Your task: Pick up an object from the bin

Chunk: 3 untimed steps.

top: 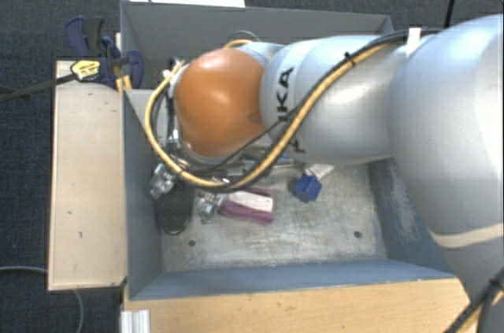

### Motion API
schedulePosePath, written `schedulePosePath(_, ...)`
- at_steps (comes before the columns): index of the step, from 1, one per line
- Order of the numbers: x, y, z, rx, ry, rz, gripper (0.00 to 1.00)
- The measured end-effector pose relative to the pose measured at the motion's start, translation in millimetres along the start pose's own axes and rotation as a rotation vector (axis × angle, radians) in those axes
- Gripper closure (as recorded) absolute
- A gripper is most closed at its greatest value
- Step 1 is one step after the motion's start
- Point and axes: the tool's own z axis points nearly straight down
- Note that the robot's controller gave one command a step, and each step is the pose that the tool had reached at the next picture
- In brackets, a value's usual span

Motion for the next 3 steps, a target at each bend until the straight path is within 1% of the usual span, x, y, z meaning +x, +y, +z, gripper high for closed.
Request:
schedulePosePath(1,-8.0,-10.3,-11.3,0.000,-0.001,-0.440,0.00)
schedulePosePath(2,-13.6,-22.9,47.2,-0.002,-0.003,-0.959,0.00)
schedulePosePath(3,-14.9,-22.5,46.0,-0.003,-0.001,-0.950,0.00)
